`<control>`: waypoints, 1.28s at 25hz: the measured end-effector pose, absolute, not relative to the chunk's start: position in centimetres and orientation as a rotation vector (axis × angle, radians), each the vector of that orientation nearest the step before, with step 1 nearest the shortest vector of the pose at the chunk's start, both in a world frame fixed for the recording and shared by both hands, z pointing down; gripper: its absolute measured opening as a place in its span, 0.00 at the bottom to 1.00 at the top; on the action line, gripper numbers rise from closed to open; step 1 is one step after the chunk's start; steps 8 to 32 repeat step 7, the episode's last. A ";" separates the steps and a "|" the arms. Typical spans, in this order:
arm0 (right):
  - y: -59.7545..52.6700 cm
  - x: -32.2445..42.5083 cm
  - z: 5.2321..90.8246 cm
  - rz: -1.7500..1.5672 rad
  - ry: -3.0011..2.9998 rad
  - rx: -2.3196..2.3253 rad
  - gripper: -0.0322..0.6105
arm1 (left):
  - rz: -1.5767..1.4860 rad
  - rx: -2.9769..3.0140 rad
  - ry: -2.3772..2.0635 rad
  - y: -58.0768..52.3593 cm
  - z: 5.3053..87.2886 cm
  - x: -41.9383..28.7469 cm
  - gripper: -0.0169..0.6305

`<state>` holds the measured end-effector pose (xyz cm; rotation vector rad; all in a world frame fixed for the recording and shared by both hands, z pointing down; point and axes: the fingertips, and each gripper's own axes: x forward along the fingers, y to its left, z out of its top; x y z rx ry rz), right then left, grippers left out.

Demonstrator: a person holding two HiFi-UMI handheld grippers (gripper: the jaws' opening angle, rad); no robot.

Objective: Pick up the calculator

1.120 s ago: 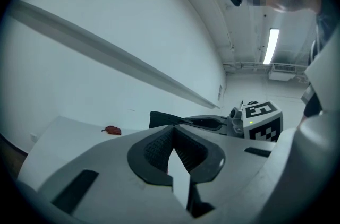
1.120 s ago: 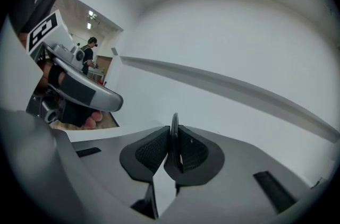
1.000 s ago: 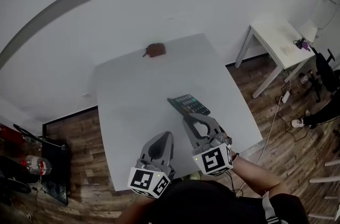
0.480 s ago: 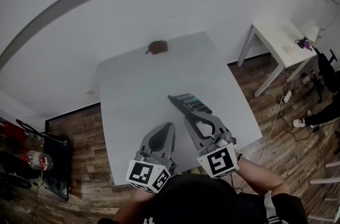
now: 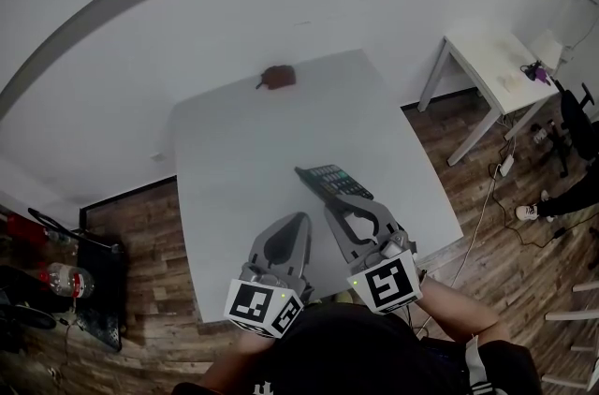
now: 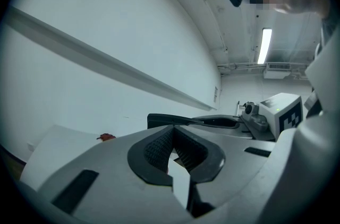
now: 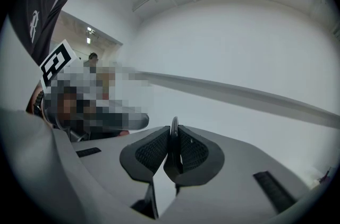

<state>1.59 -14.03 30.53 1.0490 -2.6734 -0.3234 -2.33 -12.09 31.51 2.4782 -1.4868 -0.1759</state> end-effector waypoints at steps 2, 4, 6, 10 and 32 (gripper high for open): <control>-14.0 1.5 30.5 -0.324 -2.674 1.050 0.13 | -0.175 2.477 -1.484 -12.1 31.5 -2.3 0.04; -14.0 1.5 30.4 -0.324 -2.673 1.049 0.13 | -0.175 2.475 -1.485 -12.1 31.5 -2.4 0.04; -14.1 1.5 30.4 -0.324 -2.670 1.046 0.13 | -0.176 2.472 -1.486 -12.2 31.6 -2.3 0.04; -14.1 1.5 30.4 -0.324 -2.668 1.044 0.13 | -0.177 2.471 -1.486 -12.3 31.6 -2.3 0.04; -14.1 1.5 30.4 -0.324 -2.668 1.044 0.13 | -0.177 2.471 -1.486 -12.3 31.6 -2.3 0.04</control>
